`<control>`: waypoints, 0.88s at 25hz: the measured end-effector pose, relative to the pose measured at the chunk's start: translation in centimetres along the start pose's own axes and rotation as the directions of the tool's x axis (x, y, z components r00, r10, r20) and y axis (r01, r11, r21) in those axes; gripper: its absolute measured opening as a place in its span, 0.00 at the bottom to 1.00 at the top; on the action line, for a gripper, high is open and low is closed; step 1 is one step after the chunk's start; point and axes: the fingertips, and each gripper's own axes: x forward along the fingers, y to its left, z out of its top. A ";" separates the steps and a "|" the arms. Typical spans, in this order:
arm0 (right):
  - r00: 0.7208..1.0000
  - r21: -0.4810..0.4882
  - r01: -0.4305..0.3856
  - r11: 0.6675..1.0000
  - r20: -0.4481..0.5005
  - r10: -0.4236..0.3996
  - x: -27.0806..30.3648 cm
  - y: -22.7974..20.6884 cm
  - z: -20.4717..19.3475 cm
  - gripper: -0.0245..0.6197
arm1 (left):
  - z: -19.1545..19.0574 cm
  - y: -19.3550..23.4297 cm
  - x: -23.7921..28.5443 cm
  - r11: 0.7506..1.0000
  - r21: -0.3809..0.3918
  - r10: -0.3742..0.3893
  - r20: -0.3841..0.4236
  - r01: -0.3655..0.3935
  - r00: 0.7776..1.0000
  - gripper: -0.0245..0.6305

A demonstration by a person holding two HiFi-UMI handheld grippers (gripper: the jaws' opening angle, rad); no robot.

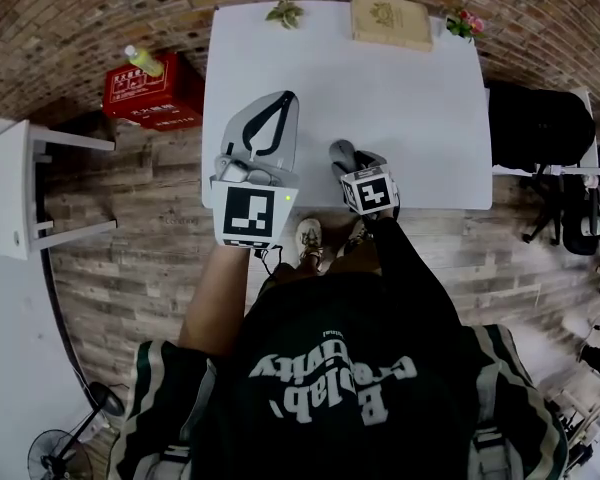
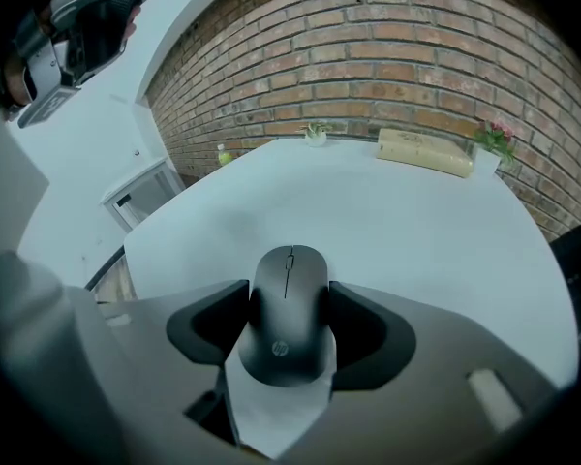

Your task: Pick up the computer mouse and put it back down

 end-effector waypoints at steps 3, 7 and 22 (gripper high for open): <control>1.000 -0.003 0.002 1.000 -0.001 -0.002 -0.1 -0.1 0.0 0.47 | -0.2 0.0 0.1 1.000 -0.002 0.001 -0.012 -0.001 1.000 0.04; 1.000 -0.006 0.019 1.000 0.021 -0.019 -0.4 -0.3 0.4 0.47 | -0.4 0.5 0.2 1.000 -0.019 0.024 -0.019 -0.024 1.000 0.04; 0.924 -0.024 0.089 0.996 0.376 -0.073 -9.4 -1.5 11.6 0.46 | 1.5 1.4 0.0 0.999 -0.038 0.039 0.006 -0.038 0.999 0.04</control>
